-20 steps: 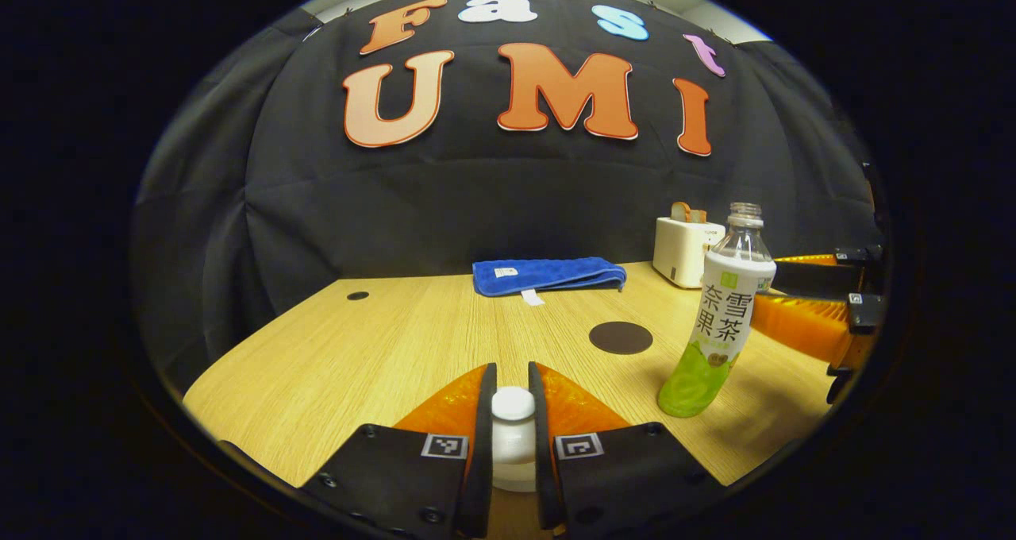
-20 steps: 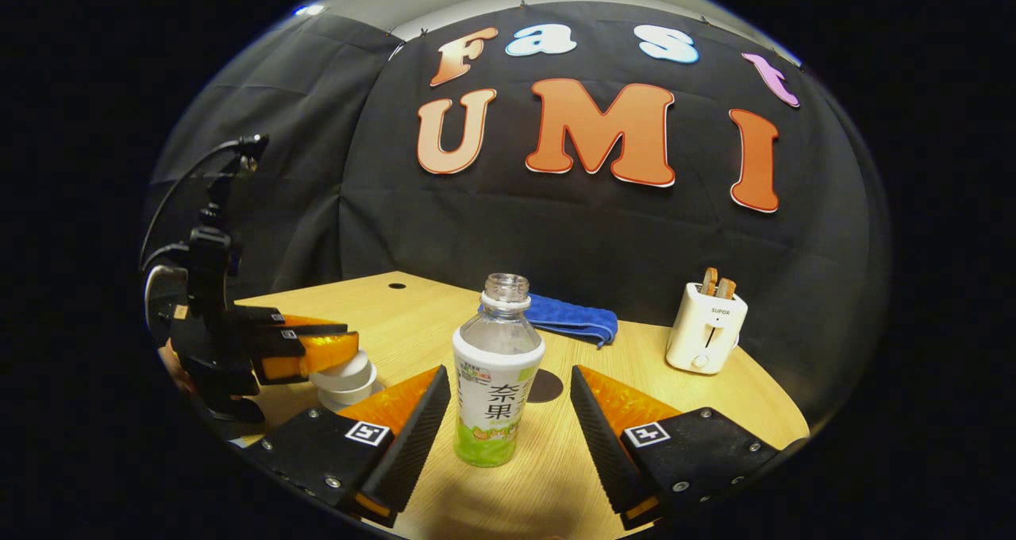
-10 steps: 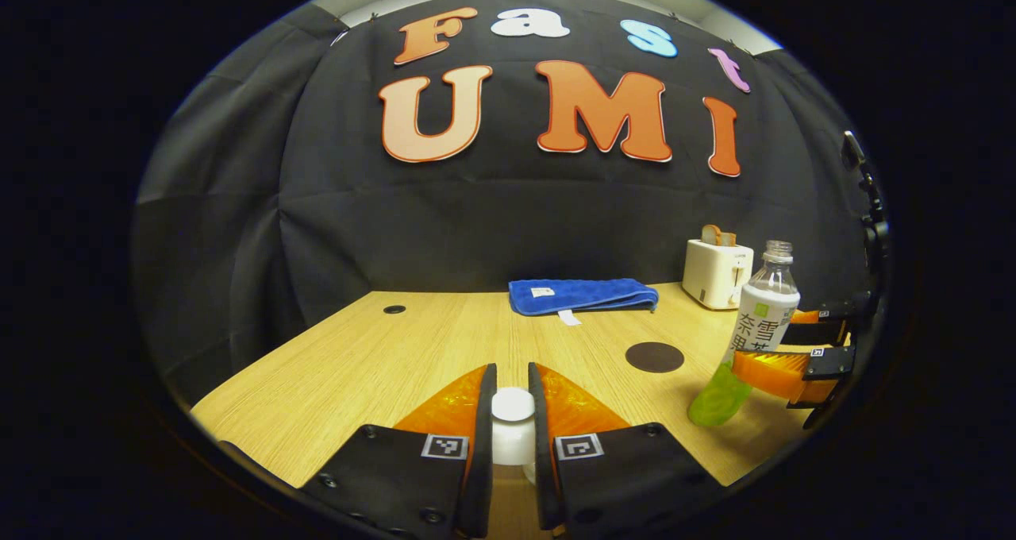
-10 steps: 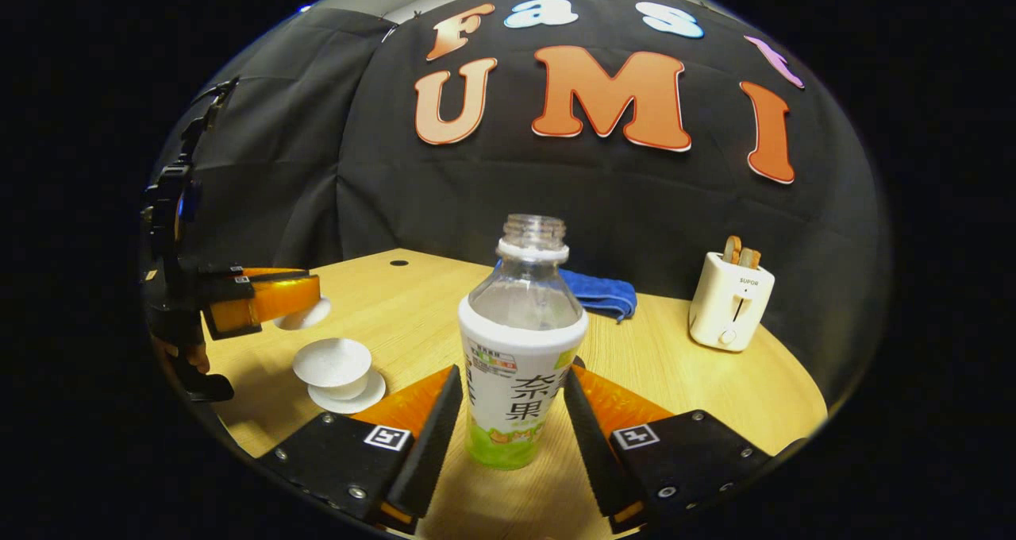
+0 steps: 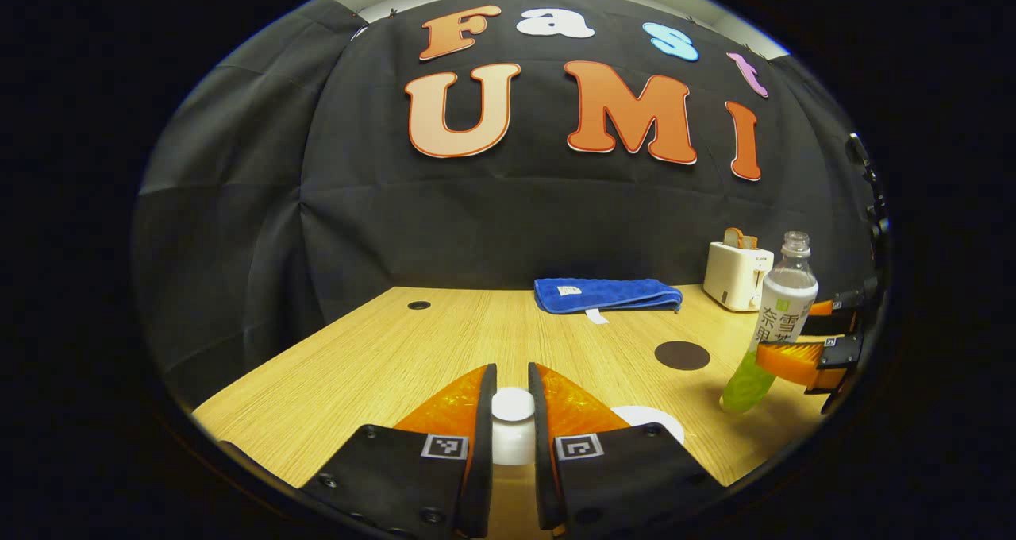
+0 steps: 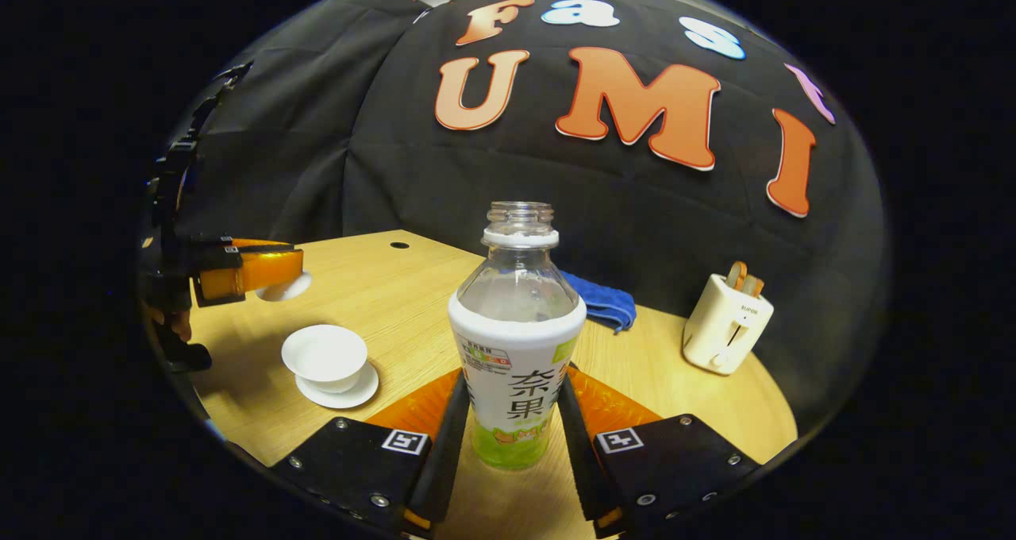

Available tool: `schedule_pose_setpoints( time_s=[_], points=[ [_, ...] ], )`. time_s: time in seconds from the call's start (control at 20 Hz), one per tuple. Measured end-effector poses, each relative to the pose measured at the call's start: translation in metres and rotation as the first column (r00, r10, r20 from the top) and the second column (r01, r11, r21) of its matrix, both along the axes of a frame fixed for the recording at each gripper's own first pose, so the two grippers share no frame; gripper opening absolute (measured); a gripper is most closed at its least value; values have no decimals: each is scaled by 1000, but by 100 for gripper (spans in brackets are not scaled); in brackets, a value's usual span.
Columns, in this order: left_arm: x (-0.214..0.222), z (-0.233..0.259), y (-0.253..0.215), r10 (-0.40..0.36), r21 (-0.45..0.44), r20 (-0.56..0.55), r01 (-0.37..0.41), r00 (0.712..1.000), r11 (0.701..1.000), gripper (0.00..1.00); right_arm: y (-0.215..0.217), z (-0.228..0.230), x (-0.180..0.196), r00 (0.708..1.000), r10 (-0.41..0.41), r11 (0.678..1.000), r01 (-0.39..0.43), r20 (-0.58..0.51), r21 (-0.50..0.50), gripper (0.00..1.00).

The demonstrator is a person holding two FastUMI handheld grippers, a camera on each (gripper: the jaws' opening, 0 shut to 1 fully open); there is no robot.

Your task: Open the teacup lid with one hand, grasp the water bottle and pour water into the teacup with the other hand; after pouring, place the water bottle on the coaster and then close the teacup lid.

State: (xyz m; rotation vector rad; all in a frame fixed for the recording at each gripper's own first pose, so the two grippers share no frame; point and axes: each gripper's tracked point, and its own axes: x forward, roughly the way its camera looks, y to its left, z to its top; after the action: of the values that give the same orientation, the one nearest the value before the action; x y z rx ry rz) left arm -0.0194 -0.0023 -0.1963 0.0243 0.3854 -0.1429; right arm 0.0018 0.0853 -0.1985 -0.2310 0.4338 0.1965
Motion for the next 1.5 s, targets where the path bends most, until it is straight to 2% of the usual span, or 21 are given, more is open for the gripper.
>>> schedule_pose_setpoints(
  time_s=[0.1,0.15,0.25,0.55,0.65,0.75,0.85,0.95,1.15,1.2,1.25,1.4,1.5],
  points=[
    [0,-1,11,14,1,-1,-14,1000,1000,26,0,3,3,1000,16,995,-14,21,-101,58],
    [0,-3,17,23,2,-5,-23,1000,1000,26,2,7,5,998,38,987,-31,41,-158,63],
    [-1,-5,29,42,-1,-7,-42,999,999,26,9,11,8,995,73,967,-56,60,-249,63],
    [-6,-6,60,83,-17,-14,-83,996,996,26,20,10,19,990,123,912,-88,63,-401,63],
    [-9,-9,68,94,-9,-14,-94,995,996,26,24,10,23,986,150,882,-100,73,-461,62],
    [-11,-10,72,100,-10,-17,-100,995,995,26,27,14,26,978,186,837,-108,94,-536,63],
    [-13,-11,78,107,-13,-18,-107,994,994,26,31,13,26,969,225,780,-116,104,-615,62],
    [-15,-14,84,118,-13,-18,-119,993,993,26,33,12,29,964,238,732,-101,115,-674,62],
    [-21,-18,92,130,-8,-26,-130,991,991,26,33,12,31,956,263,655,-81,126,-751,63],
    [-21,-19,95,132,-6,-27,-132,991,991,26,33,15,32,952,274,632,-73,134,-772,65],
    [-23,-19,97,133,-6,-27,-134,991,991,26,33,17,33,947,288,602,-63,143,-796,62],
    [-23,-18,100,134,-11,-25,-134,991,991,26,32,22,36,930,333,509,-41,153,-860,62],
    [-25,-19,101,135,-13,-25,-135,991,991,26,34,25,33,920,362,459,-33,153,-888,62]
  ],
)
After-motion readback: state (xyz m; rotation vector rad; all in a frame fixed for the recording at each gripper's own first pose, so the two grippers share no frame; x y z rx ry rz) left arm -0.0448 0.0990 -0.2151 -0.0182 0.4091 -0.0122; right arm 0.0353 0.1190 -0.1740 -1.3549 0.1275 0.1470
